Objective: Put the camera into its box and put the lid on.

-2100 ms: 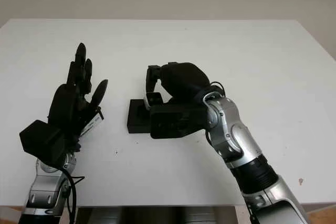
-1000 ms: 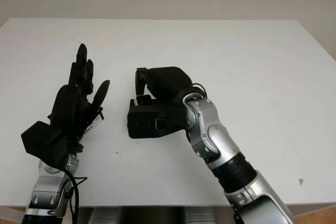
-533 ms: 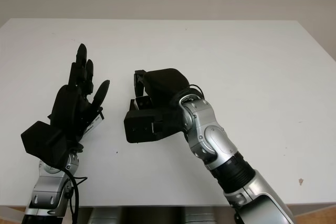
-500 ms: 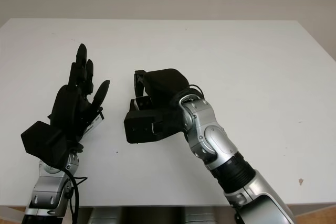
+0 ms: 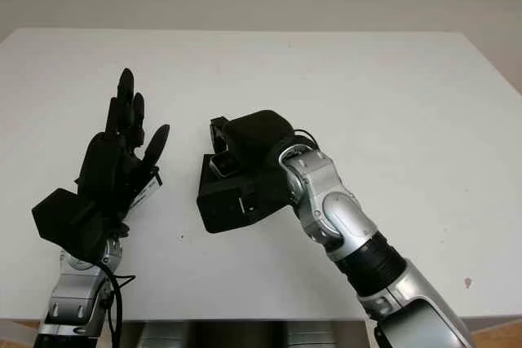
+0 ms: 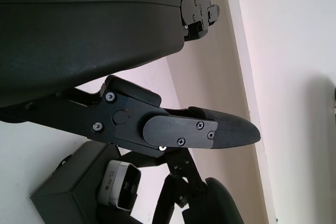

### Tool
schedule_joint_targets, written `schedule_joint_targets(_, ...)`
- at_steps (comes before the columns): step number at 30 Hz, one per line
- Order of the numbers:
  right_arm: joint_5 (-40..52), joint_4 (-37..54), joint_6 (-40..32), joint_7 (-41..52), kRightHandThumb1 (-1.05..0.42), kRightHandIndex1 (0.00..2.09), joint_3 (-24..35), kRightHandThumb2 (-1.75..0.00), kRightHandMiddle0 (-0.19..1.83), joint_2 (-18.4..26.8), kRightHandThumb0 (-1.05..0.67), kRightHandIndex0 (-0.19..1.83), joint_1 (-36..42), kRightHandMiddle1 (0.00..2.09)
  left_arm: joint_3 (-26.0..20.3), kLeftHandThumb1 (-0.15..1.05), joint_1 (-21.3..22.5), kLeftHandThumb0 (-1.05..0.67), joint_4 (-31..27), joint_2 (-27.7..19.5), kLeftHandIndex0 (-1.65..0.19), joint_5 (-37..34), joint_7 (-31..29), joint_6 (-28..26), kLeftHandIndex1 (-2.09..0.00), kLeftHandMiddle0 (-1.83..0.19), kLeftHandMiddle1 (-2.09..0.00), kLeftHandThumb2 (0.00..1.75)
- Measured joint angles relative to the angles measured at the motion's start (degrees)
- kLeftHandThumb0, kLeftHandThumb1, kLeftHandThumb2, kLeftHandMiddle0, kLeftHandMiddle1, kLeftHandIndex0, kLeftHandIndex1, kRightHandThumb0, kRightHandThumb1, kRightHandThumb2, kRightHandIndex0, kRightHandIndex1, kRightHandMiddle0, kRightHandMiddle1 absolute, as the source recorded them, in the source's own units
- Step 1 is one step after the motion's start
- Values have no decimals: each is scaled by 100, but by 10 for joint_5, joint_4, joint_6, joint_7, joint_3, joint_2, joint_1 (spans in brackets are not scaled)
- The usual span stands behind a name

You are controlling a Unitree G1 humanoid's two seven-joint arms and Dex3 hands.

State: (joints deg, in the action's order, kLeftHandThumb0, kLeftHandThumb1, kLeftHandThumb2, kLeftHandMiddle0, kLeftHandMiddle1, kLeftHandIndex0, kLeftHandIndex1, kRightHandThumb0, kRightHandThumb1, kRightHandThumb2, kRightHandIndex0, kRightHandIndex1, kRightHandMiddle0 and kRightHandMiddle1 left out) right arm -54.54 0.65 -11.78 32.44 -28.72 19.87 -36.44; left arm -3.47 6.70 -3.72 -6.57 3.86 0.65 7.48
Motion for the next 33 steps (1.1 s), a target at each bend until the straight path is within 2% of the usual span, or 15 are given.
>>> schedule_joint_targets(2, 4, 0, 4, 2, -100, 202, 2, -5, 21, 3, -35, 9, 0, 155, 0, 105, 0, -74, 0, 0, 12, -1, 0, 0, -5, 10, -5, 31)
schedule_joint_targets(4, 6, 1, 8, 4, -99, 201, 4, -5, 9, 4, -37, -3, 0, 170, 0, 105, 0, -73, 0, 0, 12, -3, -1, 0, -5, 10, -5, 30)
schedule_joint_targets(7, 7, 3, 11, 14, -97, 205, 5, -5, -7, 6, -41, -17, 0, 174, 0, 105, 0, -73, 0, 0, 12, -3, 0, 0, -5, 10, -5, 30)
schedule_joint_targets(10, 8, 5, 10, 27, -92, 188, 6, -5, -14, 9, -49, -19, 0, 157, 0, 105, 0, -74, 0, 0, 12, -3, 0, 0, -5, 10, -5, 30)
schedule_joint_targets(15, 18, 8, 5, 33, -86, 172, 14, -5, -5, 9, -56, -19, 0, 123, 0, 105, 0, -75, 0, 0, 12, -2, 0, 0, -6, 9, -6, 30)
schedule_joint_targets(19, 24, 10, 5, 23, -84, 176, 23, -5, -1, 9, -58, -19, 1, 99, 0, 105, 0, -74, 0, 0, 12, -4, -1, 0, -5, 9, -5, 30)
schedule_joint_targets(25, 30, 15, 5, 11, -83, 174, 29, -5, 12, 10, -56, -19, 2, 43, 0, 105, 0, -74, 0, -1, 12, -3, -2, 1, -5, 9, -5, 31)
schedule_joint_targets(29, 36, 19, 9, 0, -83, 175, 37, -5, 15, 15, -55, -19, 2, 28, 0, 105, 0, -75, 0, -1, 12, -2, -2, 1, -5, 9, -5, 31)
schedule_joint_targets(33, 54, 26, 30, -27, -81, 185, 51, -5, 21, 20, -53, -19, 3, 21, 0, 105, 0, -74, 0, -1, 12, -4, -3, 1, -5, 9, -5, 30)
